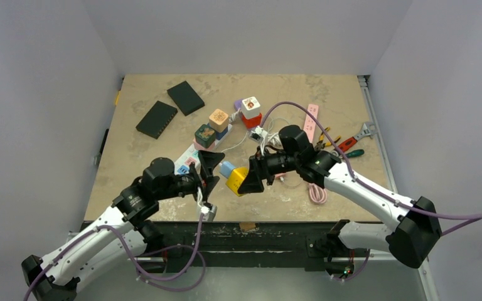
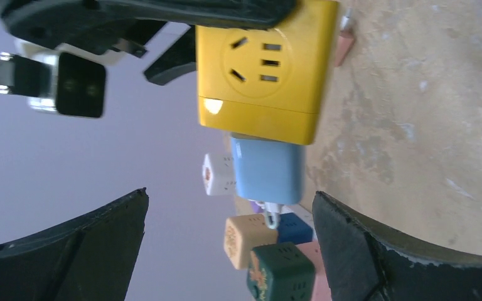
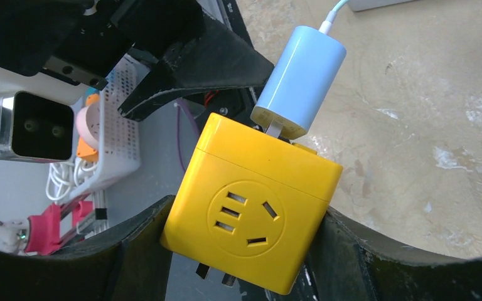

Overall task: Pull the plug off the socket
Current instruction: Pick up the plug from the center of the board.

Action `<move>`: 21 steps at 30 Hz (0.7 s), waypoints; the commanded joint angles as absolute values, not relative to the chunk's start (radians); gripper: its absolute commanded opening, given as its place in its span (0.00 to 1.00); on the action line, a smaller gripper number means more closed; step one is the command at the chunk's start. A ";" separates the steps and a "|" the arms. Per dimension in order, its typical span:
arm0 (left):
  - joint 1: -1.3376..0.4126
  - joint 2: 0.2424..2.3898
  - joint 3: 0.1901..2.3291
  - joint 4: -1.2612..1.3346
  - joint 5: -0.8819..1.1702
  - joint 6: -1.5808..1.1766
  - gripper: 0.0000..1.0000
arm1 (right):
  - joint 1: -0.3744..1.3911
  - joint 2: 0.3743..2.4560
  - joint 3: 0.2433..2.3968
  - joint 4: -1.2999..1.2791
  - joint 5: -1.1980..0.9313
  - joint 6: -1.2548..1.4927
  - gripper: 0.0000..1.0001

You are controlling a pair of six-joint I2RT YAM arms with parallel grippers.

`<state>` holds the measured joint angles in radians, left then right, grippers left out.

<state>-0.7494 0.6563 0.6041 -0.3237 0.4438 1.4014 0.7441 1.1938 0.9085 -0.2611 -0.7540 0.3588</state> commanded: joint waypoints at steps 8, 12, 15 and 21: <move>-0.790 0.569 0.519 -0.149 0.445 1.400 1.00 | 0.718 1.178 0.701 0.510 -0.917 0.873 0.00; -0.791 0.556 0.520 -0.195 0.435 1.402 1.00 | 0.704 1.192 0.650 0.661 -0.929 1.008 0.00; -0.791 0.554 0.505 -0.180 0.428 1.416 1.00 | 0.695 1.196 0.640 0.685 -0.934 1.035 0.00; -0.790 0.644 0.518 -0.037 0.376 1.412 0.99 | 0.695 1.243 0.591 0.937 -0.950 1.210 0.00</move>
<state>-0.7879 0.5934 0.5083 -0.1684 0.4072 1.4014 0.6968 1.2232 0.6136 0.6609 -0.9077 1.0615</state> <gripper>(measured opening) 0.999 0.663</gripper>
